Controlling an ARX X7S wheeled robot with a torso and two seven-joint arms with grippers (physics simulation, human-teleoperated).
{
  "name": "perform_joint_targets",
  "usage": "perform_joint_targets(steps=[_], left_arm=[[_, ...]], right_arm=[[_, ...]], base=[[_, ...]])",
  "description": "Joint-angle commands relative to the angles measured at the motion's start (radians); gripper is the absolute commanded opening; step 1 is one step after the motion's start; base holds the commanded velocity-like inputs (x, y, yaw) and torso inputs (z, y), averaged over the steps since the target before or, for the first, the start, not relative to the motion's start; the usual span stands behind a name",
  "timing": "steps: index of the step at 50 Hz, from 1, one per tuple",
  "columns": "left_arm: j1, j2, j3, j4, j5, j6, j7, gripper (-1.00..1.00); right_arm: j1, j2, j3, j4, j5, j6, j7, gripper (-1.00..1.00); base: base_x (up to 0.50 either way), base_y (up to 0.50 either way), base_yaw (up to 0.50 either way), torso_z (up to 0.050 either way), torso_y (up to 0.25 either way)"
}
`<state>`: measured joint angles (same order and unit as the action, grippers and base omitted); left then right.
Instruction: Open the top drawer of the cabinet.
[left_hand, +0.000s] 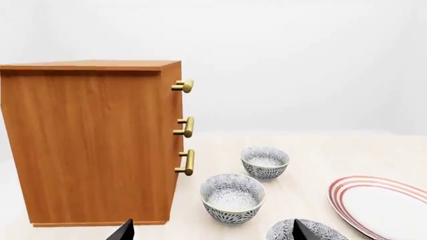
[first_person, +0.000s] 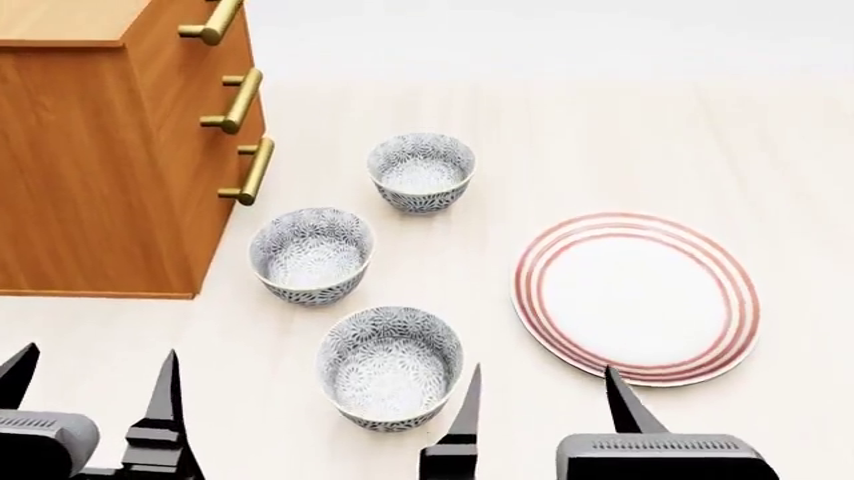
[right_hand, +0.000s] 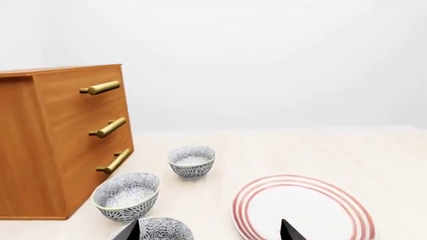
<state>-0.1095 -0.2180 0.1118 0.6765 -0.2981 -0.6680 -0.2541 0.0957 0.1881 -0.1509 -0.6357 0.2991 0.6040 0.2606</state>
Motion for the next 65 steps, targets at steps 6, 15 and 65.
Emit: perform_joint_targets(steps=[6, 15, 65], left_arm=[[0.006, -0.010, -0.007, 0.024, -0.020, -0.018, -0.009, 1.00], [0.010, -0.012, -0.001, 0.014, -0.022, -0.009, -0.011, 1.00], [0.022, -0.072, 0.106, -0.106, 0.139, 0.141, -0.057, 1.00]], right_arm=[[-0.020, 0.011, -0.008, -0.021, 0.018, -0.008, -0.001, 1.00], [-0.025, 0.018, -0.013, -0.015, 0.020, -0.023, -0.002, 1.00], [-0.037, 0.033, -0.043, 0.042, 0.046, -0.103, -0.014, 1.00]], base=[[0.50, 0.00, 0.00, 0.000, 0.000], [0.50, 0.00, 0.00, 0.000, 0.000], [0.46, -0.08, 0.00, 0.000, 0.001]])
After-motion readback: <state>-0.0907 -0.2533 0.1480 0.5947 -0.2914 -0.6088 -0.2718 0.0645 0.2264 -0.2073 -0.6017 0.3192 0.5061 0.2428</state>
